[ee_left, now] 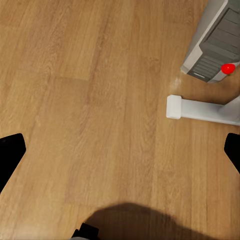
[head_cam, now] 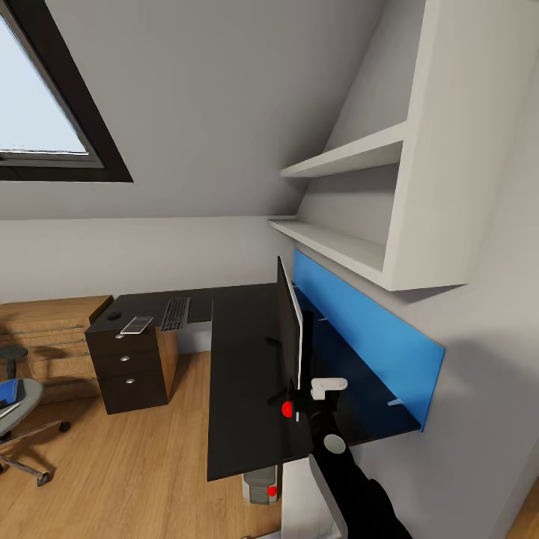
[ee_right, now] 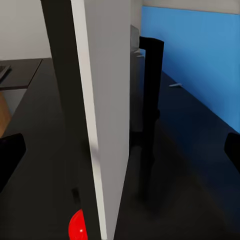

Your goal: In the bedroom, organize the workspace by keeping the computer under the desk, ensuring the monitor is on the desk, placing the keyboard on the desk next to the monitor, placing the mouse on the desk next to the keyboard, moving the folder from the swivel chair onto the desk next to the mouse, stacking the notebook on top of the folder with the pen on top of the notebook, and positioning the swivel chair next to the desk.

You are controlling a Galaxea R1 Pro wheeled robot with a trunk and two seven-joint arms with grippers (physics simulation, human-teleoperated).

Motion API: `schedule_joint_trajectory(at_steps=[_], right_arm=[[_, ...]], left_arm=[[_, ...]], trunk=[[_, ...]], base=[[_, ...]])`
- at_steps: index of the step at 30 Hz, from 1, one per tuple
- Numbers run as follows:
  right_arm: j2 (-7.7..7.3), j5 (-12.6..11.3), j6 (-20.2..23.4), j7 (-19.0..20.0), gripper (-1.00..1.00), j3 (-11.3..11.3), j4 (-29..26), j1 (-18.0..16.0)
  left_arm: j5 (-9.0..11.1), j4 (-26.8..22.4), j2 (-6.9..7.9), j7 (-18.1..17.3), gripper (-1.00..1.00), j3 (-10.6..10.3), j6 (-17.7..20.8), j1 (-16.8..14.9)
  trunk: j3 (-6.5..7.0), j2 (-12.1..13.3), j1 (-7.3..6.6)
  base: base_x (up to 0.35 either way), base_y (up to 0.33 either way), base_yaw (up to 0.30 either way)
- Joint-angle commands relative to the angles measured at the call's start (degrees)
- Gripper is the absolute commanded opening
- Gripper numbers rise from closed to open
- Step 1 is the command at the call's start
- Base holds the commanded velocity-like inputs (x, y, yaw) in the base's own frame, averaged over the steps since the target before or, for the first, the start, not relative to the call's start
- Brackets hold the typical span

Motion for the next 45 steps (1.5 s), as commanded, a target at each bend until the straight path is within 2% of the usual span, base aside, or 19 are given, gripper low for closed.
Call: schedule_joint_trajectory(at_steps=[1,18,45], right_arm=[[-0.05,0.0,0.0,-0.3,1.00,0.1,-0.1,0.0],[-0.35,0.0,-1.5,-0.1,1.00,0.0,0.0,0.0],[-0.50,0.1,-1.7,-0.1,1.00,0.0,0.1,0.0]], left_arm=[[0.2,0.0,0.04,0.5,1.00,-0.5,-0.2,0.0],[0.2,0.0,0.04,0.5,1.00,-0.4,-0.3,0.0],[0.2,0.0,0.04,0.5,1.00,-0.4,-0.2,0.0]], trunk=[[-0.05,-0.1,0.02],[-0.05,-0.1,0.02],[-0.04,-0.1,0.02]], base=[[0.000,0.000,0.000],[0.041,0.066,0.000],[0.067,0.004,-0.002]])
